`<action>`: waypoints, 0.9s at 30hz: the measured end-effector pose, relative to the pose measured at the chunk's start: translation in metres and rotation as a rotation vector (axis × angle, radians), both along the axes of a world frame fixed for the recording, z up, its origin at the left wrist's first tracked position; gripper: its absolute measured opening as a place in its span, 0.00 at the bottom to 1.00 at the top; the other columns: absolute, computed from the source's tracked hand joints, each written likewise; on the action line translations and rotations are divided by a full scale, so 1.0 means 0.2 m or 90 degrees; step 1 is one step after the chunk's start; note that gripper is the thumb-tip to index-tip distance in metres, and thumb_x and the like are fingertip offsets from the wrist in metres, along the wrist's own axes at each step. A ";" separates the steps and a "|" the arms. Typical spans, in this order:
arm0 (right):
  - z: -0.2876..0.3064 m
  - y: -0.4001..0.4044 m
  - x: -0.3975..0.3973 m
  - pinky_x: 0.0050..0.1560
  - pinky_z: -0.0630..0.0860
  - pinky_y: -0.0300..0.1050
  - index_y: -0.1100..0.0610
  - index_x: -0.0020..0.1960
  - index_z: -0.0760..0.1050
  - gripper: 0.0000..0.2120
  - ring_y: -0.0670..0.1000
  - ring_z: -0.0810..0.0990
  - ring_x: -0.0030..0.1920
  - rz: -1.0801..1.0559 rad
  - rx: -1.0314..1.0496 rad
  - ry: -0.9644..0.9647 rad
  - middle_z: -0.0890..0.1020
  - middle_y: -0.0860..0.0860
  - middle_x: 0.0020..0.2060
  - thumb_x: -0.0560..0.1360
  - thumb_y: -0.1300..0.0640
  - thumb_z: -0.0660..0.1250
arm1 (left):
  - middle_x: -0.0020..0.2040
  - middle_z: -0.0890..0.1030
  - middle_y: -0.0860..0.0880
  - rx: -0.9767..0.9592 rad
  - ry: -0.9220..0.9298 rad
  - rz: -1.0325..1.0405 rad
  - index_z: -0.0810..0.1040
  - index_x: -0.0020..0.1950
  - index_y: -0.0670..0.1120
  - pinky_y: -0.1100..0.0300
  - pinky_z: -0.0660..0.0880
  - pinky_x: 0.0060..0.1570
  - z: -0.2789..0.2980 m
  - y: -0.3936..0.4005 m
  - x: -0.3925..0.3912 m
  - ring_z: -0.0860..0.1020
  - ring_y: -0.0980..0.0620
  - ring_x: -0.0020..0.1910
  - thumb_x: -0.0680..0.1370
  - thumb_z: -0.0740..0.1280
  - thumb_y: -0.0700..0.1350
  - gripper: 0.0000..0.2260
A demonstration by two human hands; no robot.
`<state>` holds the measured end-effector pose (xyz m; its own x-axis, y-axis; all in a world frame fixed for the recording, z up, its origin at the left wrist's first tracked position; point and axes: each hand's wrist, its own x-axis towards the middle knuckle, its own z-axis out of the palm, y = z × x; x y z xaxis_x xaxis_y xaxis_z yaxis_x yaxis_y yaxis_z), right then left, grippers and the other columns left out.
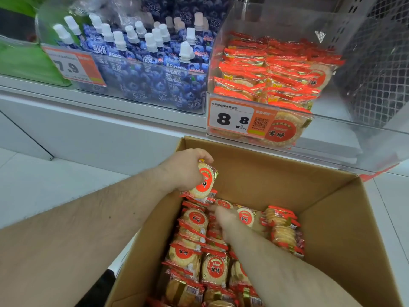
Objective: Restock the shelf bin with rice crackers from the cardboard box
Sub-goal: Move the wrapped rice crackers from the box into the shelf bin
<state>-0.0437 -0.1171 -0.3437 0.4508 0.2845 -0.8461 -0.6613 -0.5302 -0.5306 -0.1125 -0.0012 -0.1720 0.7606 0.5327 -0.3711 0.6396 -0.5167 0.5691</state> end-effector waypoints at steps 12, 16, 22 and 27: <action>-0.11 -0.04 -0.01 0.49 0.80 0.47 0.64 0.62 0.73 0.25 0.55 0.81 0.48 0.170 -0.110 -0.063 0.82 0.57 0.52 0.69 0.57 0.77 | 0.59 0.73 0.49 -0.100 -0.001 0.004 0.73 0.65 0.57 0.66 0.67 0.21 0.03 -0.01 0.02 0.76 0.55 0.35 0.78 0.58 0.32 0.24; 0.04 -0.20 0.17 0.27 0.68 0.42 0.61 0.44 0.73 0.08 0.51 0.71 0.26 0.185 -0.067 -0.103 0.76 0.56 0.31 0.72 0.64 0.73 | 0.57 0.76 0.48 -0.158 -0.040 0.006 0.75 0.64 0.55 0.68 0.66 0.21 0.07 -0.02 0.02 0.71 0.57 0.30 0.78 0.57 0.31 0.23; 0.51 -0.54 0.39 0.32 0.71 0.41 0.58 0.53 0.73 0.12 0.55 0.75 0.44 0.193 0.054 -0.130 0.79 0.59 0.45 0.73 0.65 0.71 | 0.63 0.72 0.49 -0.218 -0.081 0.013 0.76 0.61 0.58 0.62 0.73 0.29 0.14 -0.04 0.03 0.77 0.52 0.40 0.78 0.59 0.31 0.23; 0.89 -0.71 0.38 0.47 0.73 0.47 0.62 0.60 0.73 0.20 0.55 0.79 0.49 0.174 0.193 -0.143 0.83 0.59 0.49 0.70 0.63 0.72 | 0.60 0.71 0.50 -0.274 -0.105 0.010 0.77 0.60 0.59 0.53 0.80 0.40 0.19 -0.10 0.04 0.78 0.47 0.54 0.78 0.62 0.33 0.22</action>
